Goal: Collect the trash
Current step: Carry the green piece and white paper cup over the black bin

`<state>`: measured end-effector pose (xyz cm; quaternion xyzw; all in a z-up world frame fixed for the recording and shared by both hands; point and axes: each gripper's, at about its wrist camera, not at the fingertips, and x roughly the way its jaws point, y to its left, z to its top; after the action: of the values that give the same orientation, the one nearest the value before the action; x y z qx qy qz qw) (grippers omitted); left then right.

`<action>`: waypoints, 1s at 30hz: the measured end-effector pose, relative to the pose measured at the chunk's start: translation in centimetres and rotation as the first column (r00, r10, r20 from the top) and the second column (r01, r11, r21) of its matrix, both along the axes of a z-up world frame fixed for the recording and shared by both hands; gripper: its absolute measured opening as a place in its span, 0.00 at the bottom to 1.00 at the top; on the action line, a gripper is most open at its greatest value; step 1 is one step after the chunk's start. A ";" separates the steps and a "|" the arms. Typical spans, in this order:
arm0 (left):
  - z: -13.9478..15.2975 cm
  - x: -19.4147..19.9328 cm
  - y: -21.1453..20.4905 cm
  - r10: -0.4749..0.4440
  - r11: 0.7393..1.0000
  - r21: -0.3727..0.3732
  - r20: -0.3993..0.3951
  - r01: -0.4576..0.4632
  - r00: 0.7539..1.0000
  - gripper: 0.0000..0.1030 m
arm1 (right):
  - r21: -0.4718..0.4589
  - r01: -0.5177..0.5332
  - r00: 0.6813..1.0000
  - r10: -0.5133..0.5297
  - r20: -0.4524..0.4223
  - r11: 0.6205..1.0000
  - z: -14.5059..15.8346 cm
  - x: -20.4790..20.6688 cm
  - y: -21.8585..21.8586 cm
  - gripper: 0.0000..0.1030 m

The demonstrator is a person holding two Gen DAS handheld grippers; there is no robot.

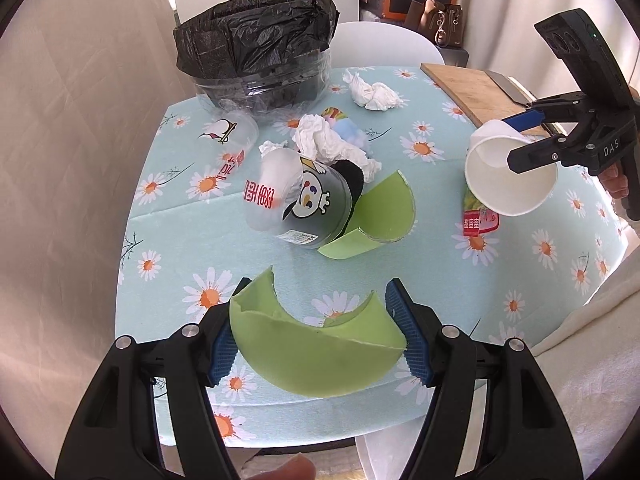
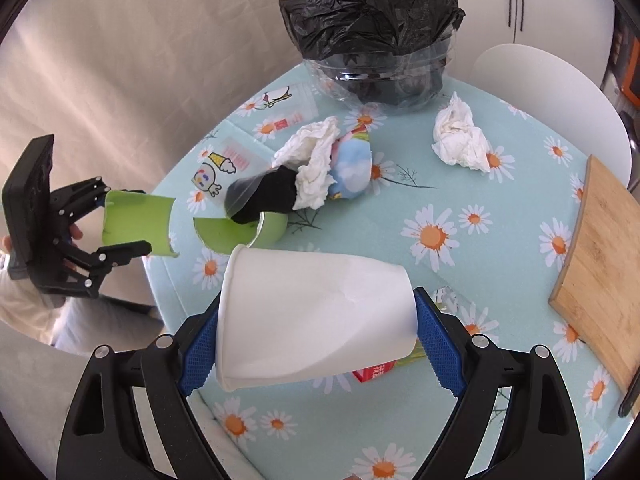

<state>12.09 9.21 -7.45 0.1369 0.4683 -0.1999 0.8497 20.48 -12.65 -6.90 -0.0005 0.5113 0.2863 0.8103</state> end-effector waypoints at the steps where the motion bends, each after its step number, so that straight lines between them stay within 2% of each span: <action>1: 0.3 -0.2 -0.1 0.008 1.000 -0.002 0.007 -0.008 1.000 0.65 | 0.011 0.006 1.000 -0.006 0.002 1.000 0.0 -0.5 -0.4 0.80; 8: 1.9 -1.2 -1.4 0.020 1.000 0.011 0.050 -0.021 0.999 0.65 | 0.098 0.070 0.998 -0.070 0.002 0.993 0.0 -3.1 -3.1 0.80; 13: 3.0 -1.3 -1.8 0.054 0.998 0.007 0.106 -0.055 0.993 0.65 | 0.156 0.111 0.992 -0.120 0.048 0.982 0.8 -3.4 -4.5 0.80; 16: 3.5 -1.0 -1.8 0.072 0.997 -0.019 0.122 -0.070 0.990 0.65 | 0.198 0.129 0.988 -0.143 0.061 0.972 1.6 -3.0 -5.0 0.80; 23: 4.8 0.8 -1.9 0.083 0.995 -0.062 0.162 -0.074 0.983 0.65 | 0.211 0.128 0.982 -0.154 0.111 0.969 3.9 -1.7 -5.2 0.80; 30: 6.8 4.4 -2.0 0.045 0.996 -0.086 0.202 -0.029 0.978 0.65 | 0.223 0.145 0.971 -0.182 0.156 0.964 6.4 1.6 -4.6 0.80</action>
<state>16.53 7.19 -0.64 0.1127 0.3727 -0.1882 0.9017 22.09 -17.24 -0.54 0.1023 0.4033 0.2693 0.8685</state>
